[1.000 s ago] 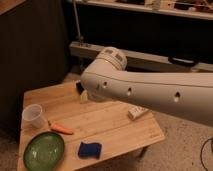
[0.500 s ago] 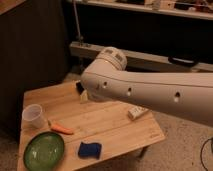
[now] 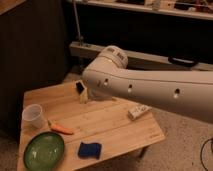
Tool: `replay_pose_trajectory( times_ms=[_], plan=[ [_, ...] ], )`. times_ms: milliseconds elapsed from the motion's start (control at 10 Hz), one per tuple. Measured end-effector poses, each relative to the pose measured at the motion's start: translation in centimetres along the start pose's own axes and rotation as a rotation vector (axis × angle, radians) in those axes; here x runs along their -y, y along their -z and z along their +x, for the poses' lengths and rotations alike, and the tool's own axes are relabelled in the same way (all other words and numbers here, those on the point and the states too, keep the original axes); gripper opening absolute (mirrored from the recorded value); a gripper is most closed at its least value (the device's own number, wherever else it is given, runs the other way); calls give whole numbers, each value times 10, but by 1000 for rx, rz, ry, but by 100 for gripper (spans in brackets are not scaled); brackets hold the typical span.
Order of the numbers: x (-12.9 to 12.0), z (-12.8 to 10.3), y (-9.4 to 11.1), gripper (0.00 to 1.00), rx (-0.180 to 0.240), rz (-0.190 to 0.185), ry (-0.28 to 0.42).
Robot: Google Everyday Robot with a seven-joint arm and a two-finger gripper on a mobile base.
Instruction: Place the ceramic cup in the ceramic bowl
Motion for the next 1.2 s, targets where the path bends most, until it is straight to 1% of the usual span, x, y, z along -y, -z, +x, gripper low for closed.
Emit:
replay_pose_trajectory(
  times_ms=[100, 200, 400, 500, 600, 700, 800, 1000, 1100, 1200],
  plan=[
    [-9, -9, -7, 80, -21, -29, 3],
    [-22, -16, -16, 80, -46, -68, 2],
    [-61, -25, -39, 80, -147, -222, -19],
    [-77, -25, -43, 80, -177, -257, -12],
    [-96, -23, -45, 80, -205, -280, 1],
    [-121, -20, -50, 80, -241, -293, 32],
    [-146, -16, -54, 80, -269, -295, 62],
    [-178, -7, -62, 80, -306, -292, 106],
    [-188, -3, -72, 80, -322, -289, 126],
    [-193, 1, -81, 80, -332, -286, 133]
  ],
)
